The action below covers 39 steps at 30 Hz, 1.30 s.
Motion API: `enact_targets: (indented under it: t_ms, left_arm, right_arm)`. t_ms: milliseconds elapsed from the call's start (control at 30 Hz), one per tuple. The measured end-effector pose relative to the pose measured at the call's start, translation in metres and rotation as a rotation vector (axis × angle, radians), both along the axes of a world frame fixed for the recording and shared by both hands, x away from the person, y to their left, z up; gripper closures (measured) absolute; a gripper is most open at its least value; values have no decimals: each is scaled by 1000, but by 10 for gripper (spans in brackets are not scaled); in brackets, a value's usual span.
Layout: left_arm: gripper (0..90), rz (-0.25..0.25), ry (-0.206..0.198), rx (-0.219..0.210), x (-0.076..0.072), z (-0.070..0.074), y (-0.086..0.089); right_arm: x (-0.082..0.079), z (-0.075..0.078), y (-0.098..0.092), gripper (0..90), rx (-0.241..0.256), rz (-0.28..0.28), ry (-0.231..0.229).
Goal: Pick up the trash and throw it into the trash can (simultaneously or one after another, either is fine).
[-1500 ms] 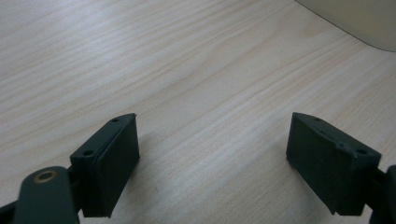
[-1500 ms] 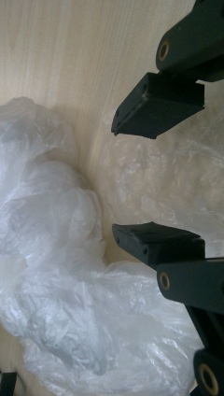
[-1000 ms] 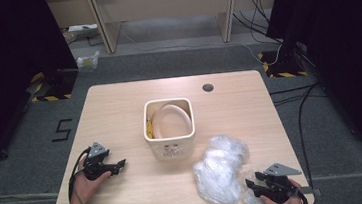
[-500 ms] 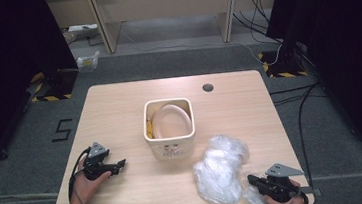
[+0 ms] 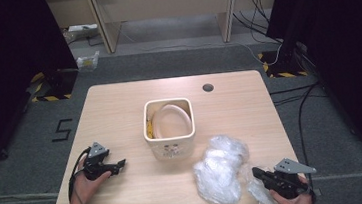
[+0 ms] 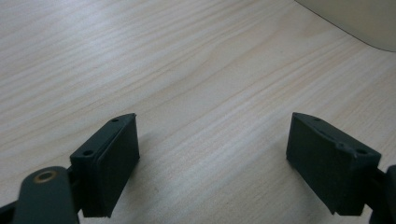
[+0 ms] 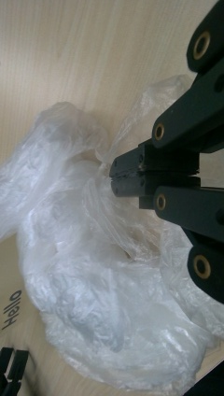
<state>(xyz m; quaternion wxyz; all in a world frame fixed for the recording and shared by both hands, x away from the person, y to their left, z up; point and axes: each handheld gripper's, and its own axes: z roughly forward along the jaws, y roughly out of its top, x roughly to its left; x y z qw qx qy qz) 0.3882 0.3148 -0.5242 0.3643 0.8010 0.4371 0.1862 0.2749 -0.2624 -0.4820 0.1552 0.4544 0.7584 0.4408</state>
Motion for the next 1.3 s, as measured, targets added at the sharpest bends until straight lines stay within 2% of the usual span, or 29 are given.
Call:
enact_targets:
  t_ms: [333,733,1000,1300]
  left_arm:
    - [161,-2,3,1,0,0,0]
    - [161,-1,0,1,0,0,0]
    - [162,-2,3,2,0,0,0]
    - [162,-2,3,1,0,0,0]
  right_arm:
    - [7,22,2,897,10,13,-62]
    - [23,60,12,898,28,48,-146]
    - [39,77,25,898,34,86,-166]
    - [60,91,43,898,46,140,-164]
